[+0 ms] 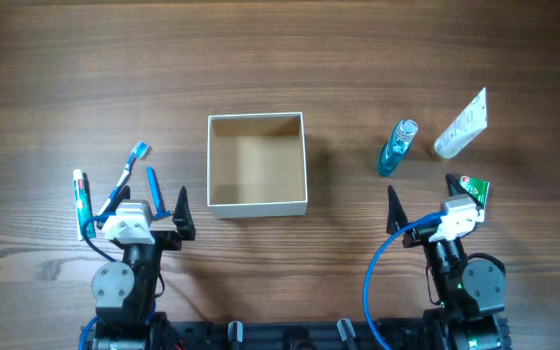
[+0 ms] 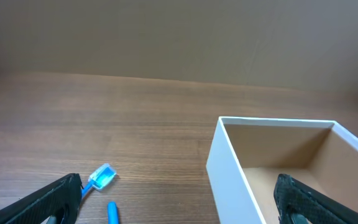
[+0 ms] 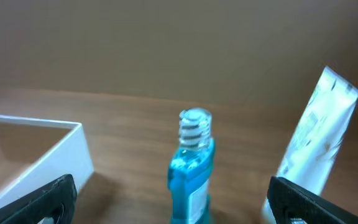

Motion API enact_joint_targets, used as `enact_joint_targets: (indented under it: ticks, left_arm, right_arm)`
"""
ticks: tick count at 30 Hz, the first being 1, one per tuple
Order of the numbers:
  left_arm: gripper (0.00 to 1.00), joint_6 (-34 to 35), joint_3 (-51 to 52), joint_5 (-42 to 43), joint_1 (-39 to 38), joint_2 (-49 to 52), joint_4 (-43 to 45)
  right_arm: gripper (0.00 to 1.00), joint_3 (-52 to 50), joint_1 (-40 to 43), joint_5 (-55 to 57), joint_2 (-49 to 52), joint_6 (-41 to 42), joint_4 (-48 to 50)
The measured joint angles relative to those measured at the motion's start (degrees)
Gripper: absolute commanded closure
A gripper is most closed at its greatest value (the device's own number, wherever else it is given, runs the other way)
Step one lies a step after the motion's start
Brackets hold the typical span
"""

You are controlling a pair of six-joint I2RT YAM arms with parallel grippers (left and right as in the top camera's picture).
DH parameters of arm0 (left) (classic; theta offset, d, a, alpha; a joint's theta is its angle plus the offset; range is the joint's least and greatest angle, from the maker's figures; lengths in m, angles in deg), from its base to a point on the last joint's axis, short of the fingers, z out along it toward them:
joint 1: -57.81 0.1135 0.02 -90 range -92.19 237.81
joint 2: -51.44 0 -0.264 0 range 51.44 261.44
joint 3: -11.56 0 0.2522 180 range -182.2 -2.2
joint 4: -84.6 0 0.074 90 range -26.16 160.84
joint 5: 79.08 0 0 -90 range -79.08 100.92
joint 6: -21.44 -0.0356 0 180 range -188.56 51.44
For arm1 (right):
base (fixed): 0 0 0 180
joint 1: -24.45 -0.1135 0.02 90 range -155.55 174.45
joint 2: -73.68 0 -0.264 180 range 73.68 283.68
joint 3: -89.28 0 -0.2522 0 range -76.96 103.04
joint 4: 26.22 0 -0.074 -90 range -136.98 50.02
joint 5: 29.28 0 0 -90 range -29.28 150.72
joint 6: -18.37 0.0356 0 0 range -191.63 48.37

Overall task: Pack container
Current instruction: 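Move the right gripper to the blue mouthwash bottle, then grasp the blue mouthwash bottle with the right gripper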

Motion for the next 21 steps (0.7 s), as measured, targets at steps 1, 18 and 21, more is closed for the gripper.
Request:
enact_joint_targets:
  ticks: [1, 18, 21]
  left_arm:
    - [0.00, 1.5, 0.0, 0.2, 0.0, 0.0, -0.1]
    - [0.00, 7.7, -50.7, -0.3, 0.0, 54.9, -35.0]
    - [0.00, 7.7, -52.5, 2.2, 0.0, 59.3, -35.2]
  right_arm:
    - [0.00, 0.0, 0.0, -0.4, 0.0, 2.3, -0.6]
    - [0.00, 61.2, 0.1, -2.9, 59.3, 10.8, -39.1]
    - [0.00, 63.6, 0.1, -3.8, 64.2, 10.4, -39.5]
